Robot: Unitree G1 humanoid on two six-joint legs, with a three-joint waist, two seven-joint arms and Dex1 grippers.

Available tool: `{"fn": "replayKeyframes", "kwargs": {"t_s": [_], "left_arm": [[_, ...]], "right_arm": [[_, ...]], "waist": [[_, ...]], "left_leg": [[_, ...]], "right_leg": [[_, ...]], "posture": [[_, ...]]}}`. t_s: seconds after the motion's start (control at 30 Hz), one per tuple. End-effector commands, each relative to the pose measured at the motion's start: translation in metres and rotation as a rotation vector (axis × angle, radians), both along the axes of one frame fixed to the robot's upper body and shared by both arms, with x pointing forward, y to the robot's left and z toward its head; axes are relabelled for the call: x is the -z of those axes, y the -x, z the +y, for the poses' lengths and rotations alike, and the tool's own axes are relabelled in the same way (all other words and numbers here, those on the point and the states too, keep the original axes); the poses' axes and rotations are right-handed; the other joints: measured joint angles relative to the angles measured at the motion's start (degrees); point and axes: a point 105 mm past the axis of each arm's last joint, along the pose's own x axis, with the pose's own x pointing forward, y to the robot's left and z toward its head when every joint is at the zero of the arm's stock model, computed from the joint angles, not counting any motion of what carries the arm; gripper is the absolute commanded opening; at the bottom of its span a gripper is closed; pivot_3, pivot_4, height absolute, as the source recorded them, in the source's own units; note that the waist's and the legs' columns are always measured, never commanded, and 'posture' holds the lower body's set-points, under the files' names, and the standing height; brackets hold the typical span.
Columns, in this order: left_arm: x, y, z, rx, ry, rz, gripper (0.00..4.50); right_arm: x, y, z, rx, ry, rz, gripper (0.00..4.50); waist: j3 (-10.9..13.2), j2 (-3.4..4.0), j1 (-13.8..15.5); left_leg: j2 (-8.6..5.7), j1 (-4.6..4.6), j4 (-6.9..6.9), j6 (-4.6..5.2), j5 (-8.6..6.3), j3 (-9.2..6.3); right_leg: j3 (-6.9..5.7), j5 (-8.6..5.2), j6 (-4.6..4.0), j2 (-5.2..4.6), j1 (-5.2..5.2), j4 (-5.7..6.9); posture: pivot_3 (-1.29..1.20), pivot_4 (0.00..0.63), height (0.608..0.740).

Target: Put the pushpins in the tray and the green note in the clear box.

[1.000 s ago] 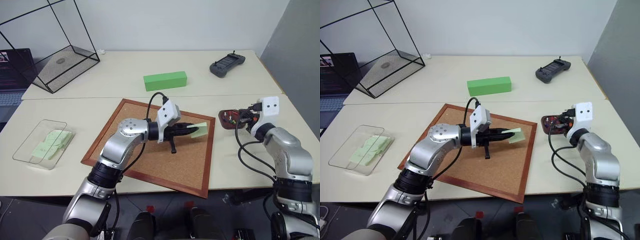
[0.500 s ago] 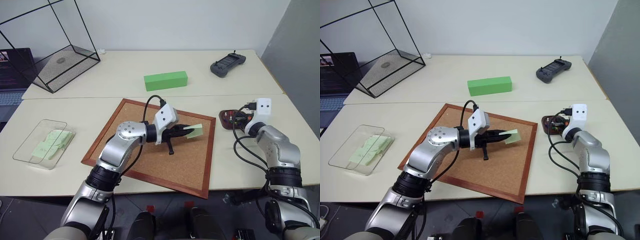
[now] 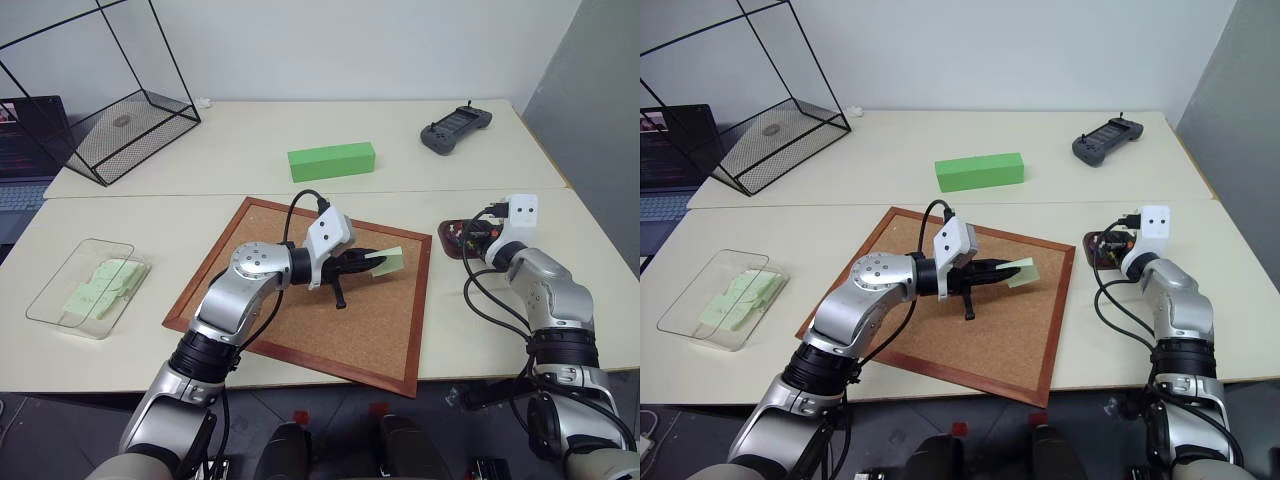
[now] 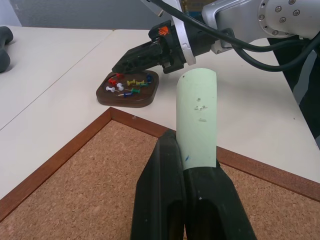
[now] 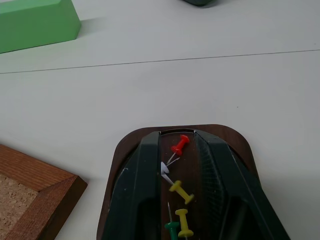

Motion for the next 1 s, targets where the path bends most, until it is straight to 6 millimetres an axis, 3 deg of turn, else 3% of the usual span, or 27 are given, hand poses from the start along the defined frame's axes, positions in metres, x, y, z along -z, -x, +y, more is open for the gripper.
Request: {"fn": "replayKeyframes", "kwargs": {"t_s": [0.03,0.23,0.4,0.5,0.6,0.77,1.0], "left_arm": [[-0.013,0.005,-0.001,0.026,0.026,-0.045,0.0],[-0.014,0.004,0.002,0.016,0.025,-0.045,0.0],[-0.016,-0.012,0.031,-0.138,0.063,-0.007,0.0],[-0.025,-0.017,0.057,-0.264,0.104,-0.001,0.0],[-0.032,-0.018,0.08,-0.375,0.117,-0.018,0.0],[-0.032,-0.007,0.15,-0.691,0.158,0.016,0.0],[-0.041,0.004,0.219,-1.077,0.181,-0.098,0.0]], "right_arm": [[-0.017,-0.001,-0.002,0.004,0.013,-0.064,1.1],[-0.026,0.004,0.003,-0.05,0.057,-0.097,1.1],[-0.046,0.034,0.022,-0.205,0.098,-0.164,1.1],[-0.065,0.063,0.056,-0.395,0.112,-0.233,1.1],[-0.074,0.089,0.084,-0.549,0.14,-0.278,1.62],[-0.089,0.14,0.136,-0.852,0.114,-0.363,2.61],[-0.107,0.152,0.17,-1.008,0.035,-0.429,4.4]], "waist": [[0.0,0.0,0.0],[0.0,0.0,0.0],[0.0,0.05,0.0],[0.0,0.06,-0.2],[0.1,0.08,-0.4],[0.1,0.07,-0.5],[0.1,-0.01,0.2]], "left_leg": [[0.0,0.0,0.0,0.0,0.0,0.0],[0.0,0.0,0.0,0.0,0.0,0.0],[0.04,-0.04,-0.03,0.01,0.0,-0.05],[0.09,-0.05,-0.03,0.01,-0.01,-0.09],[0.13,-0.04,-0.02,0.02,-0.01,-0.14],[0.17,-0.02,-0.02,0.01,-0.01,-0.21],[0.12,-0.02,0.06,0.0,-0.01,-0.29]], "right_leg": [[0.0,0.0,0.0,0.0,0.0,0.0],[0.0,0.0,0.0,0.0,0.0,0.0],[-0.04,0.0,0.01,0.0,-0.02,-0.03],[-0.06,0.0,0.01,0.0,-0.03,-0.02],[-0.1,-0.01,0.01,0.02,-0.03,-0.02],[-0.17,-0.02,0.02,0.0,0.01,-0.04],[-0.23,-0.01,0.02,-0.04,0.06,-0.05]], "posture": [[0.0,0.15,0.74],[0.0,0.15,0.74],[0.0,0.15,0.74],[0.0,0.15,0.74],[0.0,0.15,0.74],[0.0,0.15,0.74],[0.0,0.15,0.74]]}}
